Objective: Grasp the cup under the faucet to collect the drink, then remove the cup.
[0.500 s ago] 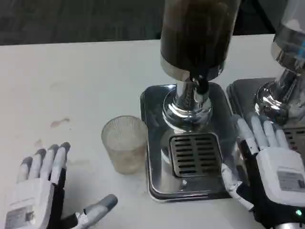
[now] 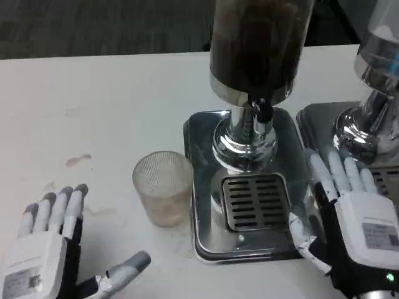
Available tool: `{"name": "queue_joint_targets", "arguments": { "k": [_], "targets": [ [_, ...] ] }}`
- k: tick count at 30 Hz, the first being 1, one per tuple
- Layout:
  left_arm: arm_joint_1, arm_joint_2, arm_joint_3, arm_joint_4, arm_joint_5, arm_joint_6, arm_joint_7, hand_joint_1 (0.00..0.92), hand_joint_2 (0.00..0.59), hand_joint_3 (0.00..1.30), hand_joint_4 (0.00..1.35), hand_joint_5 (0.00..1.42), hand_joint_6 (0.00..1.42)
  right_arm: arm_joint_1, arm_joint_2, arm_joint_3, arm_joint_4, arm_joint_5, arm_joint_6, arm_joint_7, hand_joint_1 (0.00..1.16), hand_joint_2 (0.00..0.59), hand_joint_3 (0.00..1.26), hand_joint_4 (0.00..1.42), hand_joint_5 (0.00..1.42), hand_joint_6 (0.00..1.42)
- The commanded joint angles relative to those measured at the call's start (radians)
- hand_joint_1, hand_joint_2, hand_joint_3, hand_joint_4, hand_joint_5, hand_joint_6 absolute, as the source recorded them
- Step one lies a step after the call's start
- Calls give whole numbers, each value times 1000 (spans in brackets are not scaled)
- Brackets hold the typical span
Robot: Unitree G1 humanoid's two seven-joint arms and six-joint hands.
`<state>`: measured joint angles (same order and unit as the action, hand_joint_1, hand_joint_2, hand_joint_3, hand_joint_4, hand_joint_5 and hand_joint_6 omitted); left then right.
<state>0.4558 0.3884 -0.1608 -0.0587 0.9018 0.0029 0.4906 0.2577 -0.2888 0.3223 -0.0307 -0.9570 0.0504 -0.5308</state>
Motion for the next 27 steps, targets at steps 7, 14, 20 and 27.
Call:
{"name": "queue_joint_targets", "arguments": {
  "k": [7, 14, 20, 27],
  "targets": [
    [-84, 21, 106, 18, -151, -129, 14, 0, 36, 0, 0, 0, 0, 12, 14, 10, -40, -39, 55, 3, 289, 571, 74, 0, 0, 0],
    [-272, 49, 97, 290, -313, -357, -36, 0, 9, 0, 0, 0, 0, 15, 26, 12, -44, -47, 70, -6, 288, 571, 80, 0, 0, 0],
    [-418, 56, 71, 480, -381, -519, -92, 0, 0, 0, 0, 0, 0, 13, 25, 12, -47, -49, 75, -5, 287, 571, 82, 0, 0, 0],
    [-496, 67, 30, 626, -381, -639, -135, 0, 0, 0, 0, 0, 0, 14, 32, 21, -47, -53, 80, -2, 287, 571, 82, 0, 0, 0]
  ]
}}
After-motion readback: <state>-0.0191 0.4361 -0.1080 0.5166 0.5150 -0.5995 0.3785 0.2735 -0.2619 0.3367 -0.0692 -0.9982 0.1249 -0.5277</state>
